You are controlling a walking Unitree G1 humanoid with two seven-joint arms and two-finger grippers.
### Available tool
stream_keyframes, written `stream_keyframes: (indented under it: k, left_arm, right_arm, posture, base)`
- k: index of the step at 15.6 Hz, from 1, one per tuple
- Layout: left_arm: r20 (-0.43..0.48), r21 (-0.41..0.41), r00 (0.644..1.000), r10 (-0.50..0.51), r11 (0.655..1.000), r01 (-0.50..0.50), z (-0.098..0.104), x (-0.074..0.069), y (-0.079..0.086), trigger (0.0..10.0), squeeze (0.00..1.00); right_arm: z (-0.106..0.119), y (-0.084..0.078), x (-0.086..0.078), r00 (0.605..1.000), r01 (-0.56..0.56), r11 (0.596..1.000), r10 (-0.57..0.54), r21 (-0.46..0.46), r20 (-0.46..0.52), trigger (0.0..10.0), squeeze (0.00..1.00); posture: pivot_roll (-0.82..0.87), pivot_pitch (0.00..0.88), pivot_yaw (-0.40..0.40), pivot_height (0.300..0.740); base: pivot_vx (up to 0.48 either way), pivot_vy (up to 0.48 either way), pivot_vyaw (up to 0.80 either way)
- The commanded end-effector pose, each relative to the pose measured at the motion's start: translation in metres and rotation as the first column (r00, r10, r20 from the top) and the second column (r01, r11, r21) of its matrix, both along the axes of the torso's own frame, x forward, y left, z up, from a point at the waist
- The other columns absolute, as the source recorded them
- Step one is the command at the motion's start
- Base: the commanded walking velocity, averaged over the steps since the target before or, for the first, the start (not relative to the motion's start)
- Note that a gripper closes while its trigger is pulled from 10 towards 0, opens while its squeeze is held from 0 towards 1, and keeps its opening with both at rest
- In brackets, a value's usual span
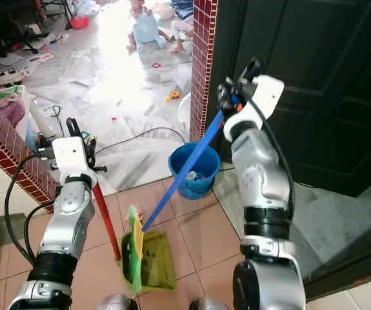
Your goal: Sweep floor
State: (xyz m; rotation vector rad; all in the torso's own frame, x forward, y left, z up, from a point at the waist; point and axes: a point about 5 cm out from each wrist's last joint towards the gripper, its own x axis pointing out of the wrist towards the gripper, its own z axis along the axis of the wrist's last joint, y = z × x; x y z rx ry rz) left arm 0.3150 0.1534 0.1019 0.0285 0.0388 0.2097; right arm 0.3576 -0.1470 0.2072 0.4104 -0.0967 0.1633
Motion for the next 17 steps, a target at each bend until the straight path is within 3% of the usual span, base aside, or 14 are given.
stream_keyframes:
  k: [1,5,8,12,17]
  left_arm:
    - [0.029,0.007,0.999,-0.017,1.0,0.016,0.007,0.004,-0.002,10.0,0.0]
    - [0.019,0.004,0.999,-0.028,1.0,0.028,0.005,0.004,-0.003,10.0,0.0]
    - [0.021,0.004,0.999,-0.029,1.0,0.029,0.007,0.004,-0.001,10.0,0.0]
    - [0.042,0.003,0.999,-0.025,1.0,0.025,0.014,0.004,0.005,10.0,0.0]
    - [0.034,0.017,0.999,-0.023,1.0,0.022,0.014,0.005,0.01,10.0,0.0]
  right_arm:
    - [0.036,-0.003,0.0,0.988,0.007,0.999,-0.013,0.043,0.157,10.0,0.0]
    - [0.054,-0.009,0.001,0.961,0.074,0.993,-0.046,-0.094,0.274,10.0,0.0]
    - [0.04,-0.009,0.0,0.962,0.089,0.977,-0.035,-0.192,0.27,10.0,0.0]
    - [-0.017,-0.016,-0.011,0.987,0.096,0.945,-0.049,-0.312,0.154,10.0,0.0]
    - [-0.058,-0.017,-0.025,0.995,0.097,0.927,-0.082,-0.363,0.057,10.0,0.0]
  posture:
    - [-0.12,0.0,0.02,0.74]
    - [-0.12,0.0,0.021,0.74]
    - [-0.12,0.0,0.021,0.74]
    - [-0.11,0.0,0.022,0.74]
    - [-0.11,0.0,0.032,0.74]
  base:
    - [0.0,0.0,0.0]
    - [0.0,0.0,0.0]
    - [0.0,0.0,0.0]
    - [0.0,0.0,0.0]
    - [0.0,0.0,0.0]
